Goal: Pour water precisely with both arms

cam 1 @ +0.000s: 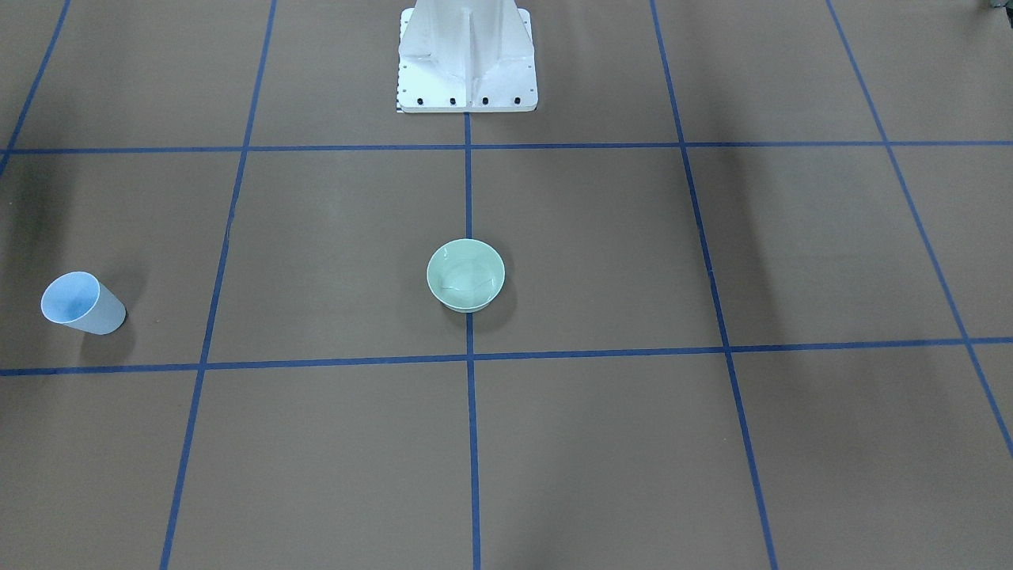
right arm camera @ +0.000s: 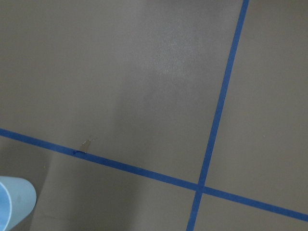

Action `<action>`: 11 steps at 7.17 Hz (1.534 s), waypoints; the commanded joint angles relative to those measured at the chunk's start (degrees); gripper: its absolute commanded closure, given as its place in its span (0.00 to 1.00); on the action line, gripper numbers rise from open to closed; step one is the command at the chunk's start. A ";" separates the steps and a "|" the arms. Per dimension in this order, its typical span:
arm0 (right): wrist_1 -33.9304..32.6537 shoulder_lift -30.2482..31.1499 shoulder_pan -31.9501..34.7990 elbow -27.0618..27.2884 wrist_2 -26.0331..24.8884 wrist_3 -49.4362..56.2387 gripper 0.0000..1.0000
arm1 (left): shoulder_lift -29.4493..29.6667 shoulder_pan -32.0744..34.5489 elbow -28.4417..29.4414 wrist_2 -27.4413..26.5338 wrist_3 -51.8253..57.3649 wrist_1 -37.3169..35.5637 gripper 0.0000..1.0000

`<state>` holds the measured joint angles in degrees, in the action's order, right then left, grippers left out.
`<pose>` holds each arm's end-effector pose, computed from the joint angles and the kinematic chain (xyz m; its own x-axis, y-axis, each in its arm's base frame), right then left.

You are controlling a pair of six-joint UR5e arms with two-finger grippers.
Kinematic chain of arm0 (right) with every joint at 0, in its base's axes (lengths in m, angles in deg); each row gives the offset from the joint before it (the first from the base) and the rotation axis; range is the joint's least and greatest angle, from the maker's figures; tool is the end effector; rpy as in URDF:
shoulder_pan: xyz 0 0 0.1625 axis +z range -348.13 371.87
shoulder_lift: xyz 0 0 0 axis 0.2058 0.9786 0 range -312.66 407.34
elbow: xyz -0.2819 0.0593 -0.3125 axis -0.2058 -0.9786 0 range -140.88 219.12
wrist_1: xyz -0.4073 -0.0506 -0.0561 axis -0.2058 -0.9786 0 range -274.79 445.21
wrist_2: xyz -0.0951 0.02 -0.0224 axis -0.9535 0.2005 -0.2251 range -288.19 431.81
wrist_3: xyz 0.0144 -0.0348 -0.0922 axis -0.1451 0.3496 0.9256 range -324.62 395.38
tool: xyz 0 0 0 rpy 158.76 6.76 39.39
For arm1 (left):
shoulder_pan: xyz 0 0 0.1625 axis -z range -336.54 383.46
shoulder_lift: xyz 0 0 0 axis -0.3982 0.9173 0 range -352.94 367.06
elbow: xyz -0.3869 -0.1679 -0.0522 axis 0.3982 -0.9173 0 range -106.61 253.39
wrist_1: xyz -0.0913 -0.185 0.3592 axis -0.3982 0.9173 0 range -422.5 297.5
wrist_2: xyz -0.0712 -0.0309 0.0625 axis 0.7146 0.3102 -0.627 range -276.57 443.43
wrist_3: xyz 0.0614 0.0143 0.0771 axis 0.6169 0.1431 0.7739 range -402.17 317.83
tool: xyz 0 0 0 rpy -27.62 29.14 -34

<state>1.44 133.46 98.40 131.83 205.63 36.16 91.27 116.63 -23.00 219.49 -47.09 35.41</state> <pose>0.0320 -0.5345 0.5895 0.7099 -0.2104 0.6721 0.0689 0.9705 0.2310 -0.0868 -0.4540 0.6348 0.6915 -0.0170 -0.7222 0.1144 0.9897 0.0863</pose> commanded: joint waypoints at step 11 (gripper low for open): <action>-6.32 2.74 0.92 0.18 -5.07 0.71 0.00 | 1.13 0.09 -0.55 -0.53 2.55 -8.35 0.00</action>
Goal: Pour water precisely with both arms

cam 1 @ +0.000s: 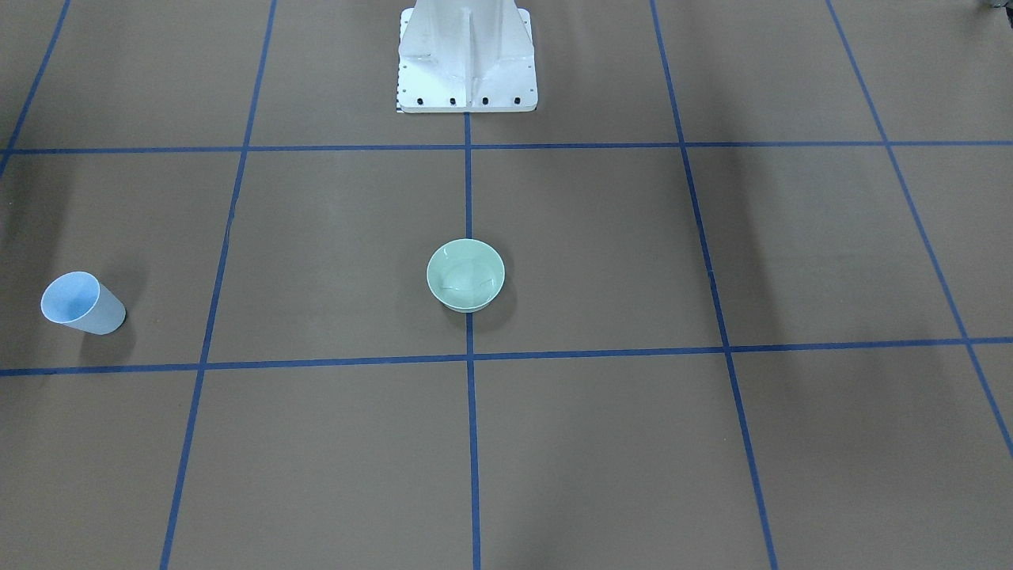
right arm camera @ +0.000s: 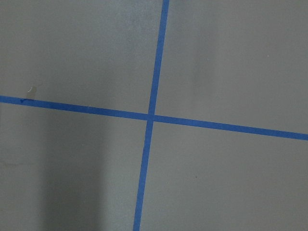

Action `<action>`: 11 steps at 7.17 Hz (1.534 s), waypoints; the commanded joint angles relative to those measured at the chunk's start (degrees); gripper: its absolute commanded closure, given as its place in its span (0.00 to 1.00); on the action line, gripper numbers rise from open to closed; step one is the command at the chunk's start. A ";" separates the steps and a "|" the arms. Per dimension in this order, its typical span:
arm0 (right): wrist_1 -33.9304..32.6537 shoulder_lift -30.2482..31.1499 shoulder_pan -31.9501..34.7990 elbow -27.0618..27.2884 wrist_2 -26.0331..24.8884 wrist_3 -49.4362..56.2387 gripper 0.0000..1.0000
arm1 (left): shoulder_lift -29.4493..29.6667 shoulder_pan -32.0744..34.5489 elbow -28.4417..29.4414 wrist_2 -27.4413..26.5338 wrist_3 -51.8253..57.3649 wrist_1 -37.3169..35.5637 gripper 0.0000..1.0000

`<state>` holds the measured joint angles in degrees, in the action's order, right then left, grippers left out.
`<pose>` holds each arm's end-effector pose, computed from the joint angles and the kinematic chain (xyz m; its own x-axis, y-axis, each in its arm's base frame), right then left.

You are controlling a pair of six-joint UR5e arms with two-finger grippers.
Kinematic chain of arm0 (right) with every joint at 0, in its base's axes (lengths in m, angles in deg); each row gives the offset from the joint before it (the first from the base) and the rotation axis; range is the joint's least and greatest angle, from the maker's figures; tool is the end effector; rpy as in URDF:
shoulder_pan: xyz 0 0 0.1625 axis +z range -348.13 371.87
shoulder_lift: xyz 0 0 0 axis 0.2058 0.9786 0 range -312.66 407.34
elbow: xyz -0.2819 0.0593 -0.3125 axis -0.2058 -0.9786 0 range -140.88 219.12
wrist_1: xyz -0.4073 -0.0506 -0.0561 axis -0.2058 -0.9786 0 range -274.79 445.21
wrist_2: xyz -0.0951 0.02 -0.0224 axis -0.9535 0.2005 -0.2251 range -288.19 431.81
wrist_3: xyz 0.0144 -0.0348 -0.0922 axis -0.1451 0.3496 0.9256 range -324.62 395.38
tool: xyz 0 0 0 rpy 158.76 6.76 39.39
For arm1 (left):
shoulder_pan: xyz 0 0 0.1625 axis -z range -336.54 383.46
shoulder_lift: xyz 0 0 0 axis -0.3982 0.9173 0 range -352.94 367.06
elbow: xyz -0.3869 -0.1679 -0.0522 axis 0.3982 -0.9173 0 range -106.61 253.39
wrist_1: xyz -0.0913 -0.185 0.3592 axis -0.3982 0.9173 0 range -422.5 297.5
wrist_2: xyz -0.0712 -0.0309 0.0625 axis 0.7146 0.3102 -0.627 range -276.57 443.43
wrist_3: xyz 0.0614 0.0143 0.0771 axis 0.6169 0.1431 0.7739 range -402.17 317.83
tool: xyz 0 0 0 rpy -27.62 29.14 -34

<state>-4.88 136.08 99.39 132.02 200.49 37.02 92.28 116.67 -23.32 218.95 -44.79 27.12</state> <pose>0.0491 -0.5081 0.6295 0.7764 -0.1067 0.6212 0.0656 0.9939 0.0887 -0.0878 -0.4539 0.6398 0.6973 -0.0656 -0.7137 0.0879 0.9961 -0.0057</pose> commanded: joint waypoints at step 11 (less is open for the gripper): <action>0.00 0.29 -0.16 -0.01 0.16 -0.23 0.00 | 12.49 -19.61 -9.46 -0.52 -34.89 24.89 0.00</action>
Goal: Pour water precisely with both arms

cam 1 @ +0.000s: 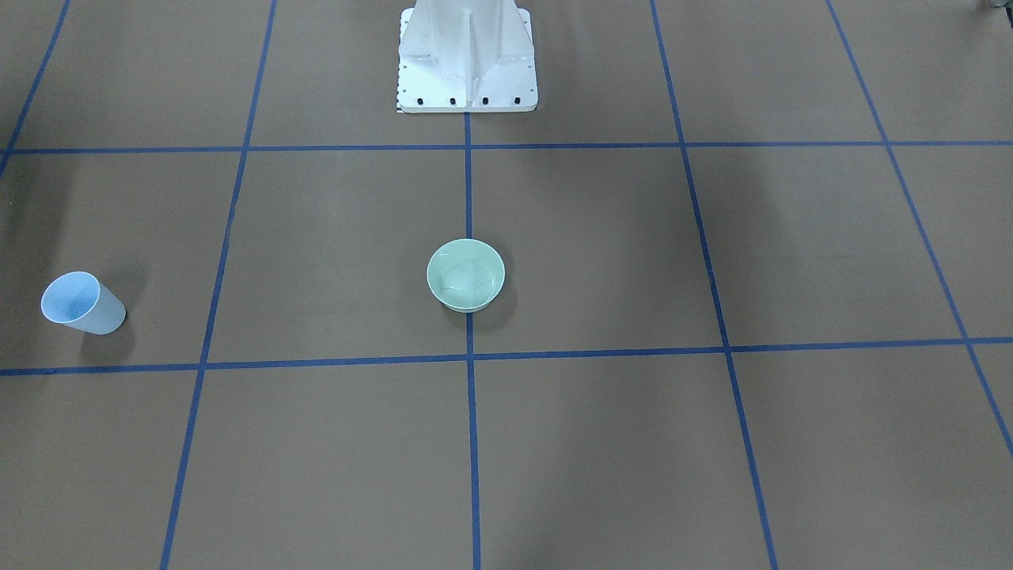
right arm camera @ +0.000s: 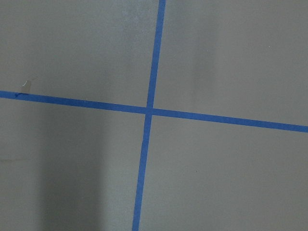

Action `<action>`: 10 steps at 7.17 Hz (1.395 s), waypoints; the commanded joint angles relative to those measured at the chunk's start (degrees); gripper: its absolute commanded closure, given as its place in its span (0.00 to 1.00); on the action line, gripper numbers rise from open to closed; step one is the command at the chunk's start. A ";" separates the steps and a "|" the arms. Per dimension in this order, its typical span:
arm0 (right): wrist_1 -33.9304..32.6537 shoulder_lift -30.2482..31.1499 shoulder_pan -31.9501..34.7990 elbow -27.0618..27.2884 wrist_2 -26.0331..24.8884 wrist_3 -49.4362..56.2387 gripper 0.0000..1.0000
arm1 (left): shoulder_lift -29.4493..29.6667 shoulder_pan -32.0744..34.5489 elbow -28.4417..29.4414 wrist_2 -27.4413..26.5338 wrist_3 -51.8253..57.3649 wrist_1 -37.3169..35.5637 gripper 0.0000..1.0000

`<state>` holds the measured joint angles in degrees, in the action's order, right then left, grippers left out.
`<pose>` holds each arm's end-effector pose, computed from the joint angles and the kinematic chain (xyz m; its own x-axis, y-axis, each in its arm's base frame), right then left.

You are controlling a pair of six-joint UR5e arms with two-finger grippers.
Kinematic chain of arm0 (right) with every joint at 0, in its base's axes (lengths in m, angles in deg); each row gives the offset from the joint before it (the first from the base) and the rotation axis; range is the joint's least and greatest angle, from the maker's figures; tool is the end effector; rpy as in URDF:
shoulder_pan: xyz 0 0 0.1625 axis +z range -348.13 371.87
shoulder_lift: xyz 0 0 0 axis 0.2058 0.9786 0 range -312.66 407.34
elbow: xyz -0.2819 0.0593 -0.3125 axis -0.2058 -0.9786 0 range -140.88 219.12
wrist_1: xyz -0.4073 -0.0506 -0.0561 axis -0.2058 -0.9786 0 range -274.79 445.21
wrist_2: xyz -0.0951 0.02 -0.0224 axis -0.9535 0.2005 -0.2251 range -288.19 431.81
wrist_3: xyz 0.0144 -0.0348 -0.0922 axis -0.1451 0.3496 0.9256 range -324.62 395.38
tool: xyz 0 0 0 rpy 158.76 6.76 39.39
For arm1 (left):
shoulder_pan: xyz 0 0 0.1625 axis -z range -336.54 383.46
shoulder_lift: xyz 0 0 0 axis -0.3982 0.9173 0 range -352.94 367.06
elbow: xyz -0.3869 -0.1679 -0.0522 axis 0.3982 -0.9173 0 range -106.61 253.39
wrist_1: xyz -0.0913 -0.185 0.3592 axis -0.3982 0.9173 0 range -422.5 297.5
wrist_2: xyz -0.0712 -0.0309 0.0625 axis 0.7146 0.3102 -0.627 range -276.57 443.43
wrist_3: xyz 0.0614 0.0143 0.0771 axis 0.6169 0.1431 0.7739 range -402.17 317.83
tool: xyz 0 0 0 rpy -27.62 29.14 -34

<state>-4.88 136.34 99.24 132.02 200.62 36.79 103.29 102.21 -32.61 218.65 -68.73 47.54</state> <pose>0.0477 -0.5061 0.6316 0.7751 -0.1020 0.6236 0.0651 0.9945 0.0818 0.0420 -0.5322 0.4214 0.5991 0.2172 -0.7706 0.1381 0.9200 0.3667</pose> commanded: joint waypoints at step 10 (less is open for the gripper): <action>0.00 -0.06 -0.17 -0.44 0.12 -0.09 0.00 | 29.60 -45.70 3.49 -27.55 -46.36 -18.10 0.00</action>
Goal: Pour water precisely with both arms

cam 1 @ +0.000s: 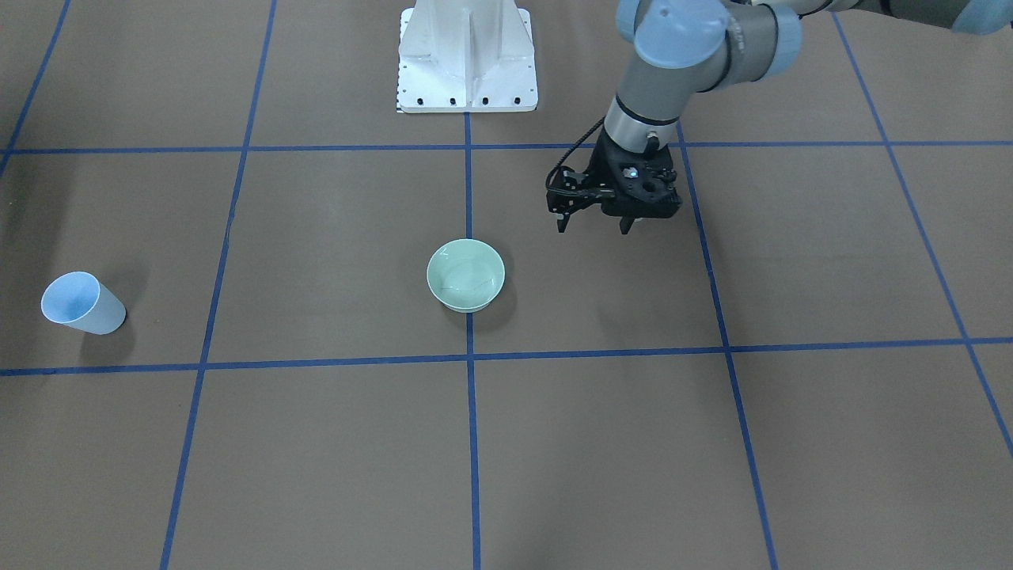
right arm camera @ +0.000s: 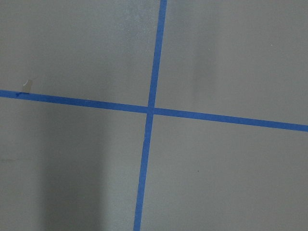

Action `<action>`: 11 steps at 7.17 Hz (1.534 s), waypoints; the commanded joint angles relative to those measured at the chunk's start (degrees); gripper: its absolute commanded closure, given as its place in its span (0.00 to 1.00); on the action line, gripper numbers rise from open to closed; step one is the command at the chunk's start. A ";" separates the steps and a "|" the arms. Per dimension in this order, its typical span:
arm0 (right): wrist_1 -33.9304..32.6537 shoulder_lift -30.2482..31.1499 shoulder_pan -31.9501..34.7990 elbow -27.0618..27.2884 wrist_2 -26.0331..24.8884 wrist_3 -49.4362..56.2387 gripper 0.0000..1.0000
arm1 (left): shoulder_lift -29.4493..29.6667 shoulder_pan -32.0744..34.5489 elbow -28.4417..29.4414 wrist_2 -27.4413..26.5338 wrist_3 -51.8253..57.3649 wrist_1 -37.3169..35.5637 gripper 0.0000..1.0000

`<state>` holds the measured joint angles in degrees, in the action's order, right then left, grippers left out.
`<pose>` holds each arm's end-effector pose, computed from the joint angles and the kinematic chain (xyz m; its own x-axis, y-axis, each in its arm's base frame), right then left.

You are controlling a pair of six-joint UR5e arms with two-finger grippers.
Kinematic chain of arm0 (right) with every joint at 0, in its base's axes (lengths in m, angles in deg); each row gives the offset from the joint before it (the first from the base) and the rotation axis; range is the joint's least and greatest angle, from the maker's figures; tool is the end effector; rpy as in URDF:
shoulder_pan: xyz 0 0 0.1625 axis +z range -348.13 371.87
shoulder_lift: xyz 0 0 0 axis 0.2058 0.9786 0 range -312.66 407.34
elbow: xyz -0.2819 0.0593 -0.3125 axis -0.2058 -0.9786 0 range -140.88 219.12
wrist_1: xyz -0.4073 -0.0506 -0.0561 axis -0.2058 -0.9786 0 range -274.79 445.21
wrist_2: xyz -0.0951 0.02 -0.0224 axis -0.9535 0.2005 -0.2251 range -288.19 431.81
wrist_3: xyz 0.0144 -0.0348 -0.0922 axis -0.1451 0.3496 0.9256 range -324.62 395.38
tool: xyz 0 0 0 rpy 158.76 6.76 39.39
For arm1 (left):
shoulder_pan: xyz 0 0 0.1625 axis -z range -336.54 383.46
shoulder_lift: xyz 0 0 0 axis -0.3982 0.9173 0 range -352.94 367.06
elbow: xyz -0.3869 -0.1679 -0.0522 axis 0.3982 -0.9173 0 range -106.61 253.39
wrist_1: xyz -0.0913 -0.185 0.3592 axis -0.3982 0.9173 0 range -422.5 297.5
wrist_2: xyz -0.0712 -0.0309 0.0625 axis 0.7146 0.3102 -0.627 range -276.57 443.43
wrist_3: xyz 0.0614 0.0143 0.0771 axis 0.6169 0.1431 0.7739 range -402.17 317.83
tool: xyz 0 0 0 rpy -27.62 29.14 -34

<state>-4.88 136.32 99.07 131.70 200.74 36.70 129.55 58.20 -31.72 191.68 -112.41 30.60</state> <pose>0.0460 -0.5061 0.6341 0.7737 -0.0995 0.6257 0.0668 0.9949 0.0756 0.4588 -0.4424 0.2141 0.6054 -0.0292 -0.7954 0.1459 0.9865 0.0749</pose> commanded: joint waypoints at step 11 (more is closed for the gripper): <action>0.00 0.14 -0.09 -1.00 -0.09 0.09 0.00 | 12.68 -4.77 19.68 -2.43 -6.75 3.75 0.58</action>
<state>-4.88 136.45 98.97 130.76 200.72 36.79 142.19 53.60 -12.47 189.25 -119.30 34.18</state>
